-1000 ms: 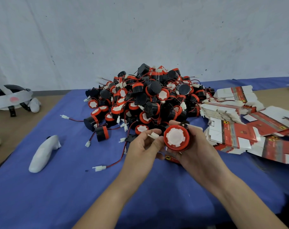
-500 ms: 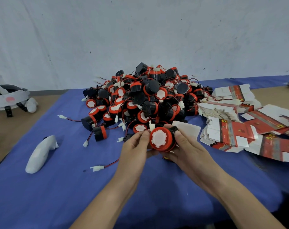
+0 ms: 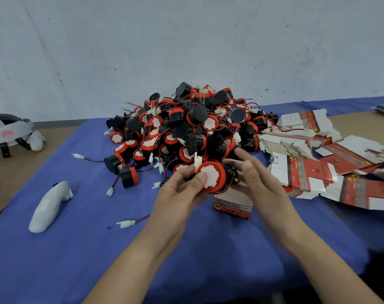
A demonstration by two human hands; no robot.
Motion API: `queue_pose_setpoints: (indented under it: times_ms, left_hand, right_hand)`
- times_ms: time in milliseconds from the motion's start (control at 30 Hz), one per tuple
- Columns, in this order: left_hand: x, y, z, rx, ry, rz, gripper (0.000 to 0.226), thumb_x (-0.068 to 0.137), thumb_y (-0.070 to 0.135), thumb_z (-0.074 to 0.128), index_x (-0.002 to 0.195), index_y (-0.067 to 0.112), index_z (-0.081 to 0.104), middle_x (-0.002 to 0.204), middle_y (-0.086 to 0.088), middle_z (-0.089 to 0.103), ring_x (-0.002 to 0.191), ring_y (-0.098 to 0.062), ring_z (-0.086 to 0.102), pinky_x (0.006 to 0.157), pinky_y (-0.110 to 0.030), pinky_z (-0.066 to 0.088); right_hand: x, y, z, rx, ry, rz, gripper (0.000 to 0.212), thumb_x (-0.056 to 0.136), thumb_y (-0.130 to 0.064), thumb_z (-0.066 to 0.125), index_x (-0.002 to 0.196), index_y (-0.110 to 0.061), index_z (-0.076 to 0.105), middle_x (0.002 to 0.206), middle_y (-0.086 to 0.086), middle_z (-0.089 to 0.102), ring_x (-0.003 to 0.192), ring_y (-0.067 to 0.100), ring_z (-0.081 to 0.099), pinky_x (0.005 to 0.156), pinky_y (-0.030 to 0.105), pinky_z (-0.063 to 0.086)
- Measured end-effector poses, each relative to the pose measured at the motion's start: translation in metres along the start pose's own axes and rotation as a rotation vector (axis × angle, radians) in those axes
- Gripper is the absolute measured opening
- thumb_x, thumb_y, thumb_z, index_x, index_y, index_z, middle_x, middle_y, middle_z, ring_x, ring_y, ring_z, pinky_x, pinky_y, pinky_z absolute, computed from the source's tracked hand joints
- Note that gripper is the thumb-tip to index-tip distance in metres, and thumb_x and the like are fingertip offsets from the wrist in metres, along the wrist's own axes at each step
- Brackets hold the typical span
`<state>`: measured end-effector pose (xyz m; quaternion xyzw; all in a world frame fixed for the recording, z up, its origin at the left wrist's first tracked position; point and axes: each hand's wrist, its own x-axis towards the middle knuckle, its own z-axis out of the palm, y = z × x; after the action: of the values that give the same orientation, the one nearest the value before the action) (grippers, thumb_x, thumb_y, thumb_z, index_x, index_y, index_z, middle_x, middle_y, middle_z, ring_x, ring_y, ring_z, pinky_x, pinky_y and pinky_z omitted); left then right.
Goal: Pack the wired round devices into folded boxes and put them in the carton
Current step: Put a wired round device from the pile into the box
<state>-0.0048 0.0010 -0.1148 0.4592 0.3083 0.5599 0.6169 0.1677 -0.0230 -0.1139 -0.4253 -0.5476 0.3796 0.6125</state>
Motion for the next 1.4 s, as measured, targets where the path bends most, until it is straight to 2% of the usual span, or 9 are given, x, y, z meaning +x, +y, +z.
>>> queue_pose_setpoints:
  times_ms: [167,300,367,500,667,767,1000,1233,1400]
  left_hand:
    - [0.003,-0.001,-0.007,0.091,0.098,-0.026,0.029,0.094,0.019,0.066,0.122,0.013,0.065,0.11,0.003,0.076,0.105,-0.013,0.071,0.083,-0.022,0.058]
    - [0.003,-0.001,-0.01,0.119,0.12,-0.038,0.037,0.093,0.021,0.067,0.128,0.01,0.063,0.116,0.001,0.074,0.109,-0.015,0.07,0.09,-0.027,0.058]
    - [0.002,0.0,-0.01,0.129,0.12,-0.04,0.036,0.093,0.022,0.067,0.128,0.012,0.063,0.116,0.001,0.074,0.109,-0.015,0.07,0.09,-0.027,0.058]
    - [0.001,0.0,-0.008,0.183,0.115,-0.029,0.032,0.094,0.025,0.067,0.124,0.015,0.065,0.11,0.003,0.076,0.105,-0.017,0.071,0.088,-0.028,0.058]
    - [0.001,-0.001,-0.005,0.222,0.086,-0.006,0.019,0.095,0.023,0.065,0.114,0.02,0.067,0.101,0.005,0.078,0.099,-0.016,0.073,0.076,-0.021,0.058]
    - [-0.001,0.0,-0.005,0.263,0.078,0.029,0.017,0.097,0.021,0.063,0.113,0.021,0.067,0.098,0.007,0.078,0.096,-0.016,0.074,0.073,-0.018,0.057]
    - [-0.009,-0.002,-0.001,0.571,0.148,0.239,0.019,0.1,0.023,0.06,0.113,0.036,0.065,0.103,0.024,0.071,0.101,0.005,0.066,0.085,-0.018,0.055]
    - [-0.012,-0.003,0.004,0.702,0.237,0.309,0.029,0.102,0.018,0.056,0.102,0.047,0.06,0.095,0.033,0.067,0.096,0.011,0.062,0.077,-0.004,0.047]
    - [-0.013,-0.008,0.003,0.857,0.246,0.369,0.028,0.1,0.014,0.057,0.106,0.041,0.059,0.096,0.027,0.066,0.094,0.013,0.06,0.073,-0.001,0.043]
  right_hand:
    - [0.005,0.0,-0.038,-0.193,0.413,-0.059,0.026,0.106,-0.044,0.043,0.129,-0.039,0.054,0.109,-0.022,0.066,0.103,-0.004,0.062,0.087,0.028,0.048]
    - [0.009,0.016,-0.063,-0.38,0.133,0.245,0.103,0.072,-0.07,0.058,0.159,-0.031,0.019,0.137,-0.021,0.054,0.119,-0.002,0.057,0.079,0.009,0.04]
    - [0.008,0.024,-0.064,-0.48,-0.042,0.325,0.127,0.058,-0.069,0.069,0.161,-0.03,0.006,0.15,-0.012,0.043,0.136,0.009,0.046,0.089,0.016,0.041]
    - [0.005,0.045,-0.056,-0.598,-0.271,0.314,0.095,0.077,-0.043,0.084,0.147,-0.052,0.02,0.132,-0.036,0.046,0.128,0.004,0.051,0.085,0.01,0.044]
    - [0.007,0.05,-0.048,-0.787,-0.23,0.254,0.07,0.083,-0.044,0.08,0.133,-0.05,0.032,0.121,-0.028,0.055,0.119,0.009,0.057,0.089,0.025,0.049]
    - [0.005,0.049,-0.037,-0.854,-0.191,0.126,0.067,0.082,-0.042,0.08,0.125,-0.058,0.032,0.11,-0.041,0.047,0.115,0.007,0.058,0.076,0.016,0.041]
    - [0.003,0.049,-0.017,-1.091,-0.104,-0.102,0.074,0.087,-0.043,0.075,0.147,-0.032,0.034,0.139,-0.01,0.054,0.115,0.02,0.062,0.079,0.033,0.052]
    - [-0.003,0.046,0.0,-1.044,-0.093,-0.141,0.074,0.087,-0.044,0.076,0.149,-0.028,0.038,0.138,-0.009,0.057,0.115,0.018,0.061,0.078,0.027,0.047]
    - [-0.007,0.048,0.008,-0.951,-0.25,-0.096,0.07,0.087,-0.049,0.074,0.144,-0.04,0.036,0.134,-0.022,0.054,0.114,0.006,0.057,0.083,0.024,0.045]
